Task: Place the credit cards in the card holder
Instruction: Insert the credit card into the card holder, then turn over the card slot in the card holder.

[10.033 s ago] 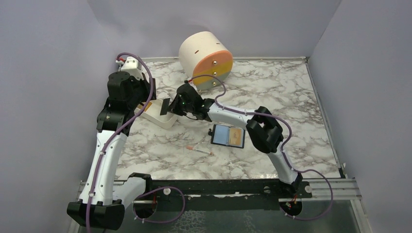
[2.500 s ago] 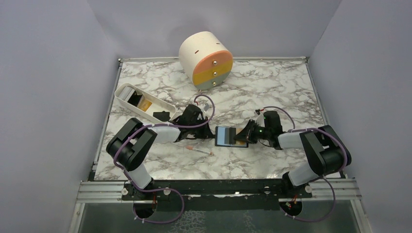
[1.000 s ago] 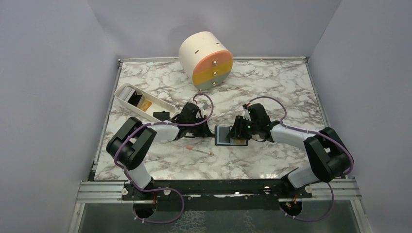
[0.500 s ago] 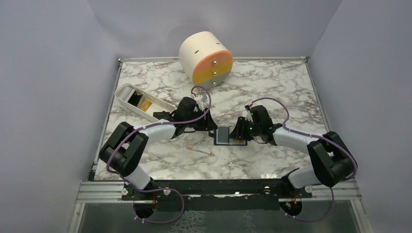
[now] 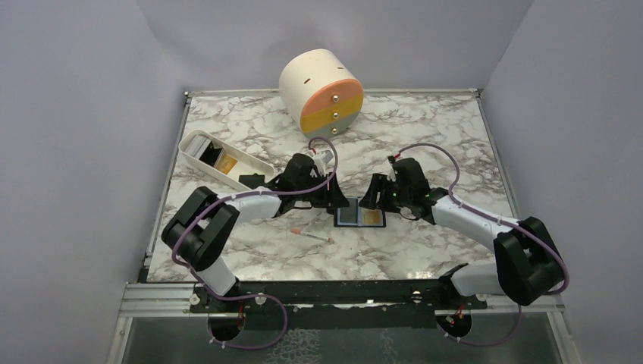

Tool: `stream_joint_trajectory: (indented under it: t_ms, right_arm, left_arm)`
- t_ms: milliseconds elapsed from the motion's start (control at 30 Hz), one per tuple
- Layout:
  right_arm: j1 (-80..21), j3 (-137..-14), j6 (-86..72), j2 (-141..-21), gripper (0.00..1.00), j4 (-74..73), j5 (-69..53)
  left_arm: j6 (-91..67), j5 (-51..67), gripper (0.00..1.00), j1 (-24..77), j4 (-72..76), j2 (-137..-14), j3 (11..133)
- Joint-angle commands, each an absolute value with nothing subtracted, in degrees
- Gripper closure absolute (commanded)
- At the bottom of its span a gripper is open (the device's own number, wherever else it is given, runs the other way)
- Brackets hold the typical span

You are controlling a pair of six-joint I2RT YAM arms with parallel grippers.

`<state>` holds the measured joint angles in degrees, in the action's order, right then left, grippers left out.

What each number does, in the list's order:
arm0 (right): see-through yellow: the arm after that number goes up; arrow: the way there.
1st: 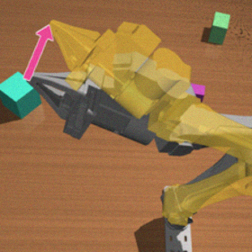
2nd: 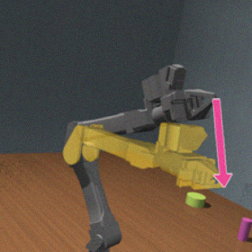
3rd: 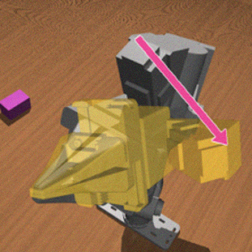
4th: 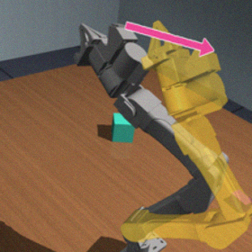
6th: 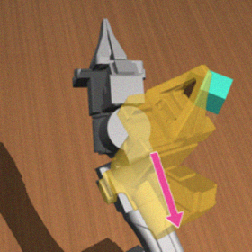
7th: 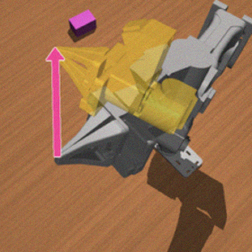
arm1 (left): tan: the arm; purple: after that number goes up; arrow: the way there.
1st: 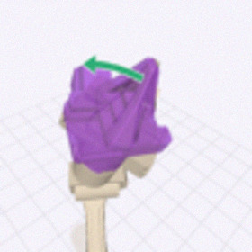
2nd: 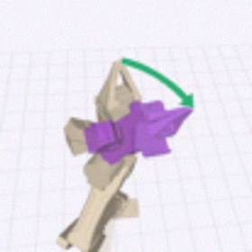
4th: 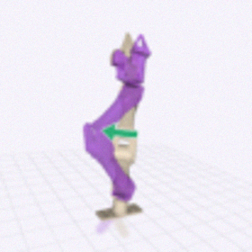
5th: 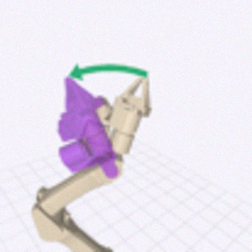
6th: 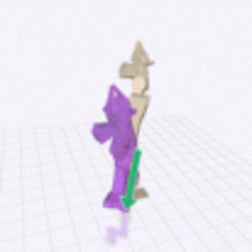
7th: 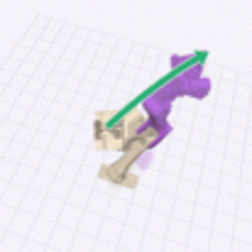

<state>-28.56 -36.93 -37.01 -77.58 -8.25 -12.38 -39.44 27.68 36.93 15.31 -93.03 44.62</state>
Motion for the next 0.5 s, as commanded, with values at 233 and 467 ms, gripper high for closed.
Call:
stream_joint_trajectory:
  t_ms: [233,467]
  right_arm:
    - [-27.8,-36.94,-36.2,-76.58,0.35,-11.59,-7.58]
    - [-27.69,-35.57,-36.12,-77.22,0.35,-10.49,-6.33]
  left_arm:
    - [-39.87,29.8,0.55,38.23,18.13,-98.6,45.9]
    - [-39.3,29.32,0.57,38.23,18.22,-100.92,45.1]
